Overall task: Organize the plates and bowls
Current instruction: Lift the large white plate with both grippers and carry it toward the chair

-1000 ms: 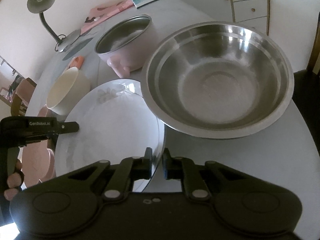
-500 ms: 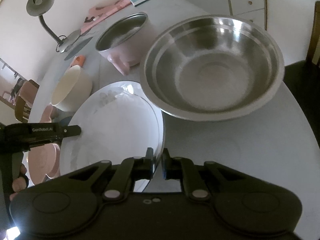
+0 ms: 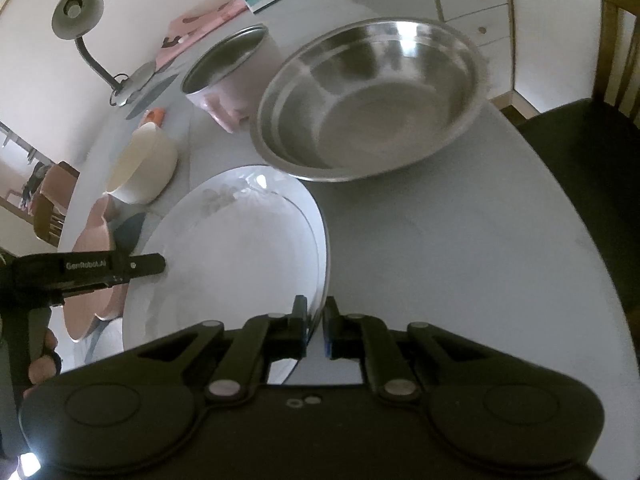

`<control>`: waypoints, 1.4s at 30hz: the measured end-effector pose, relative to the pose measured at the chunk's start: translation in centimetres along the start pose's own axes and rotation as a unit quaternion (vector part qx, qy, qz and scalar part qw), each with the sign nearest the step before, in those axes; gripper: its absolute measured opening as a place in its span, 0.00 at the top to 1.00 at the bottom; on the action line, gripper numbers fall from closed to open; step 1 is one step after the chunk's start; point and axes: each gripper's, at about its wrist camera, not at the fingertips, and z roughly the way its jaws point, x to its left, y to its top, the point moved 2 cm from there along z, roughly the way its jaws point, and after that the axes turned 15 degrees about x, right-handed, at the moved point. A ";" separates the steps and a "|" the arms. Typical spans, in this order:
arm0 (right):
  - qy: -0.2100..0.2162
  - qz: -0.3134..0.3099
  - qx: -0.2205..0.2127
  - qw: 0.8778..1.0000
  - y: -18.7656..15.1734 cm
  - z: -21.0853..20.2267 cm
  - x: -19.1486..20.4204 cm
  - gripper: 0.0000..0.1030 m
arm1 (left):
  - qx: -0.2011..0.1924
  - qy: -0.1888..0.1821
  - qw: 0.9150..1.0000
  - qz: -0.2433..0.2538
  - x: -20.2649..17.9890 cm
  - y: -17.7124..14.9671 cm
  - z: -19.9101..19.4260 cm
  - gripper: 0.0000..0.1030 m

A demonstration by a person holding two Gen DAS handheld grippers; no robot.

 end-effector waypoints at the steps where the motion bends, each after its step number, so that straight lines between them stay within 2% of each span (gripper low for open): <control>1: 0.000 0.000 0.000 1.000 -0.3 -0.2 -0.2 0.92 | 0.001 -0.002 1.000 0.001 -0.2 -0.5 -0.1 0.84; 12: 0.004 0.004 -0.008 1.000 -4.5 -3.5 -1.8 0.93 | -0.002 -0.024 1.000 0.003 -2.0 -6.6 -2.5 0.84; 25: 0.011 -0.006 -0.007 1.000 -11.2 -6.5 -2.5 0.93 | -0.010 -0.024 1.000 0.001 -2.9 -15.4 -5.5 0.84; 34: 0.006 -0.006 -0.005 1.000 -15.0 -7.5 -3.7 0.92 | -0.003 -0.023 1.000 0.017 -4.3 -20.4 -5.4 0.84; 42: -0.005 0.002 -0.004 1.000 -17.1 -7.0 -5.5 0.92 | 0.010 -0.020 0.999 0.041 -5.5 -22.4 -3.6 0.84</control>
